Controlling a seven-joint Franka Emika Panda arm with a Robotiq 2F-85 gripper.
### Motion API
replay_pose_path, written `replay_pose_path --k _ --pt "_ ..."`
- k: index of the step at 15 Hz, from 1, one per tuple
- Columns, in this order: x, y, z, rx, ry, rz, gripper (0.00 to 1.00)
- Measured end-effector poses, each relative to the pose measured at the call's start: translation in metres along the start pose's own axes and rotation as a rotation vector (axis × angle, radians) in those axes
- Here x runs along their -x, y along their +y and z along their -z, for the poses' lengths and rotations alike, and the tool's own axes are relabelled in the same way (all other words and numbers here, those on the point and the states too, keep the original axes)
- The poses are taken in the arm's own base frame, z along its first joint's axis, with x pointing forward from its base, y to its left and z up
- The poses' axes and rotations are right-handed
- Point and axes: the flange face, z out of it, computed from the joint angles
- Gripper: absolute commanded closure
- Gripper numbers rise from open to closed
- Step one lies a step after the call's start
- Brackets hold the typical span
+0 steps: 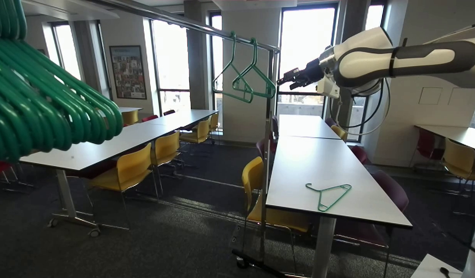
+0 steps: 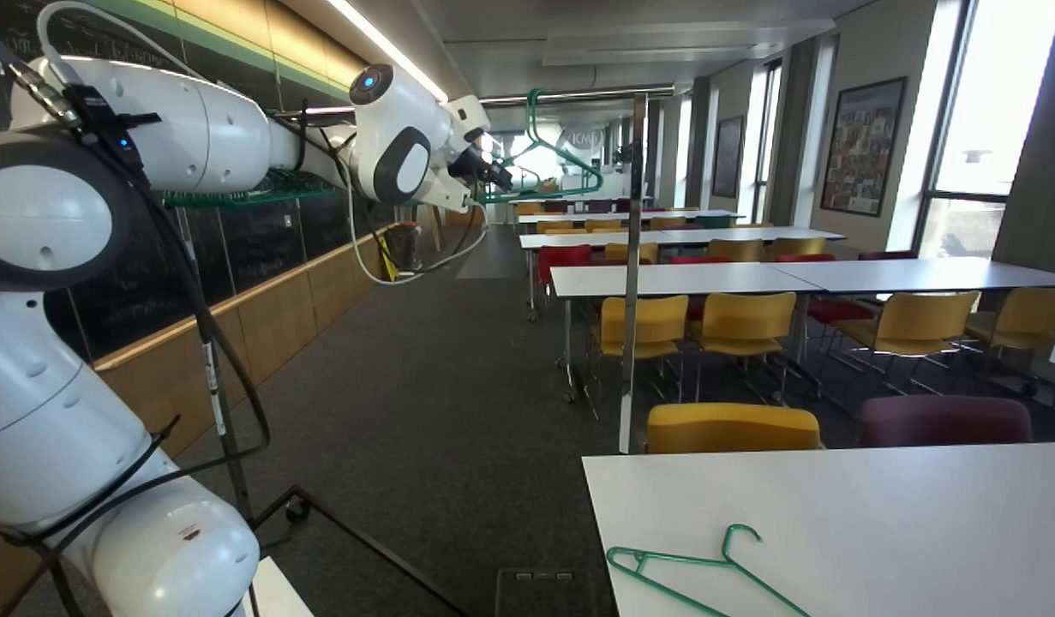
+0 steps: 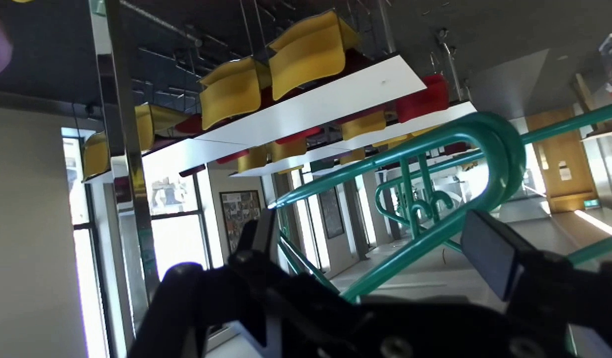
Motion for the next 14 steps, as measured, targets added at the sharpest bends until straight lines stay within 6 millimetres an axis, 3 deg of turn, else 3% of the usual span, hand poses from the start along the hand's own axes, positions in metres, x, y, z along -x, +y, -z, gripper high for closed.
replay_pose_path --k 3,7,11,14 --pt "-0.009 0.011 0.005 0.0 0.006 -0.029 0.0" --pt "-0.019 0.033 0.007 0.13 0.073 0.082 0.0" --pt "-0.018 0.056 -0.001 0.275 0.104 0.173 0.0" --pt "-0.016 0.061 -0.004 0.339 0.102 0.204 0.0"
